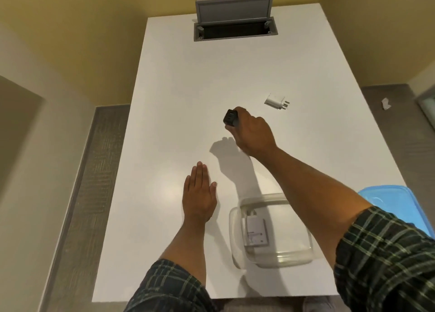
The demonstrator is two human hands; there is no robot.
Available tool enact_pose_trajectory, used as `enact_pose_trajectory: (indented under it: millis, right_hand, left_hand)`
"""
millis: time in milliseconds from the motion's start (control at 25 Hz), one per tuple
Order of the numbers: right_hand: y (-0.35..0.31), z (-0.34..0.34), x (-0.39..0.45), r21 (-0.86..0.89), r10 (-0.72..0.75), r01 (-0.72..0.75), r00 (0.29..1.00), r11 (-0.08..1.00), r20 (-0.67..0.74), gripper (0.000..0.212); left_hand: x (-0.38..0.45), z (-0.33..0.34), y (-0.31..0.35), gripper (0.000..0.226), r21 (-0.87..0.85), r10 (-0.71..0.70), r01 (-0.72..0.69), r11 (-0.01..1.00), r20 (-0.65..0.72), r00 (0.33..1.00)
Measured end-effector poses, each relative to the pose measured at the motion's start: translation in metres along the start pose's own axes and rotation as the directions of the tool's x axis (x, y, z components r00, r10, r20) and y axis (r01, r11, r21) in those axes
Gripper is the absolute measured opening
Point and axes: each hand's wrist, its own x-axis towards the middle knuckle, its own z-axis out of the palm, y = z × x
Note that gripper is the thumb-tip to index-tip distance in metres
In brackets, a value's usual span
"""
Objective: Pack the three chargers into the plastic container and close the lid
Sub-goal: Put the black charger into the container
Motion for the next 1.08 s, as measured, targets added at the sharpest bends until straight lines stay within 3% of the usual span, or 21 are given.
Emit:
enact_pose_trajectory:
  millis: [200,320,560,720,880,1080]
  right_hand:
    - [-0.012,-0.029,-0.047,0.232,0.000,-0.013,0.998,0.973,0.055,0.045]
    - [-0.014,-0.047,-0.078,0.320,0.019,-0.052,0.994,0.946,0.107,0.044]
    - [-0.003,-0.077,-0.135,0.211,-0.147,0.101,0.965,0.972,0.216,0.050]
    - [0.004,-0.085,-0.159,0.093,-0.364,0.354,0.866,0.931,0.344,0.043]
    - [0.004,-0.081,-0.181,0.026,-0.410,0.449,0.788,0.893,0.459,0.032]
    - [0.007,-0.076,-0.195,0.032,-0.411,0.521,0.633,0.853,0.656,0.030]
  left_hand:
    - [-0.081,0.006,0.013,0.064,-0.056,-0.025,0.021,0.998,-0.066,0.998]
    - [-0.112,0.011,0.020,0.065,-0.086,-0.025,0.023,0.996,-0.020,0.999]
    - [-0.142,0.020,0.024,0.069,-0.047,-0.006,0.013,0.999,0.156,0.988]
    - [-0.134,0.016,0.021,0.073,0.019,0.009,-0.014,1.000,0.254,0.967]
    - [-0.130,0.012,0.021,0.073,0.030,0.003,-0.013,0.999,0.318,0.948]
    - [-0.127,0.008,0.023,0.073,-0.004,0.004,-0.003,1.000,0.364,0.931]
